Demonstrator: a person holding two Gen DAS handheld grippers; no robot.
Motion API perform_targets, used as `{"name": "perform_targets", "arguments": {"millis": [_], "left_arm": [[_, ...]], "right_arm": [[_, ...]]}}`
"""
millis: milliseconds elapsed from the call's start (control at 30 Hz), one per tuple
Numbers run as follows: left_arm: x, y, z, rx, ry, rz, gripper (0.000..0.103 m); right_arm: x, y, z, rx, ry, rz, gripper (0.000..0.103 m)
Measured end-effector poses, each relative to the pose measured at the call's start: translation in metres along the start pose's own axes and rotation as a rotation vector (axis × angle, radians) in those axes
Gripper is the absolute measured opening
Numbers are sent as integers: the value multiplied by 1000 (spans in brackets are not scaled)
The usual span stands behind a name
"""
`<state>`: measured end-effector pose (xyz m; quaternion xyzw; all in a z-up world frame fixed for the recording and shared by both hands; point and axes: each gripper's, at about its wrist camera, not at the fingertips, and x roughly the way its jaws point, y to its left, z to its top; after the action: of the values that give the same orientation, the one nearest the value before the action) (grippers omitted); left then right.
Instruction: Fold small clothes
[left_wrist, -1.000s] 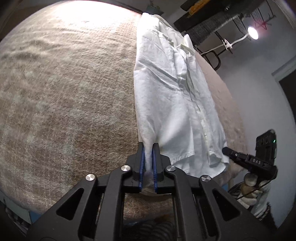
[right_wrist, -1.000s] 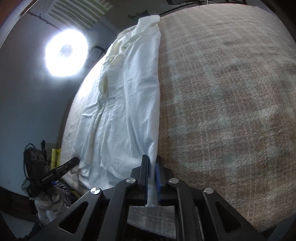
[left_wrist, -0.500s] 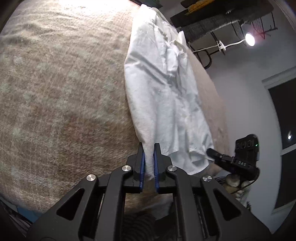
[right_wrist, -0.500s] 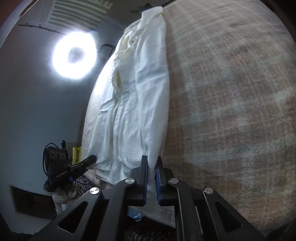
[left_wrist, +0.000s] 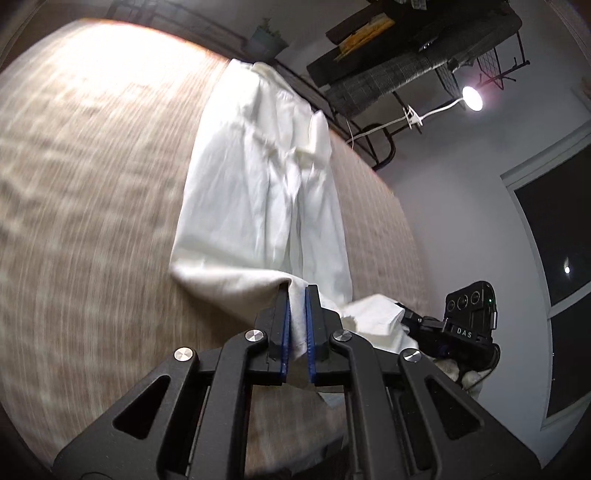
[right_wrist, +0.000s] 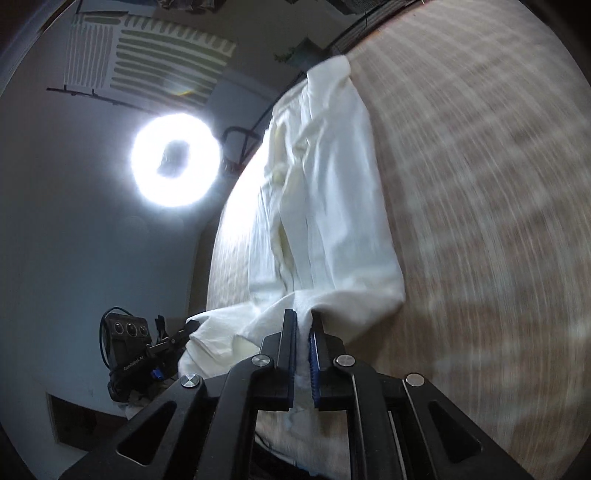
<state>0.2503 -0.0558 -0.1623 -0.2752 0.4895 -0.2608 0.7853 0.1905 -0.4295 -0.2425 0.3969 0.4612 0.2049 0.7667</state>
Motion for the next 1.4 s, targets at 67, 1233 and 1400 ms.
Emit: {"name": "perform_targets", "arguments": {"millis": [67, 1233, 1400], "left_arm": [[7, 1, 13, -10, -11, 4, 5], [40, 37, 103, -24, -173, 135, 55], [42, 22, 90, 92, -140, 147, 42]], "right_arm": [[5, 3, 16, 9, -16, -10, 4], [32, -1, 131, -37, -100, -181, 28], [28, 10, 121, -146, -44, -265, 24]]}}
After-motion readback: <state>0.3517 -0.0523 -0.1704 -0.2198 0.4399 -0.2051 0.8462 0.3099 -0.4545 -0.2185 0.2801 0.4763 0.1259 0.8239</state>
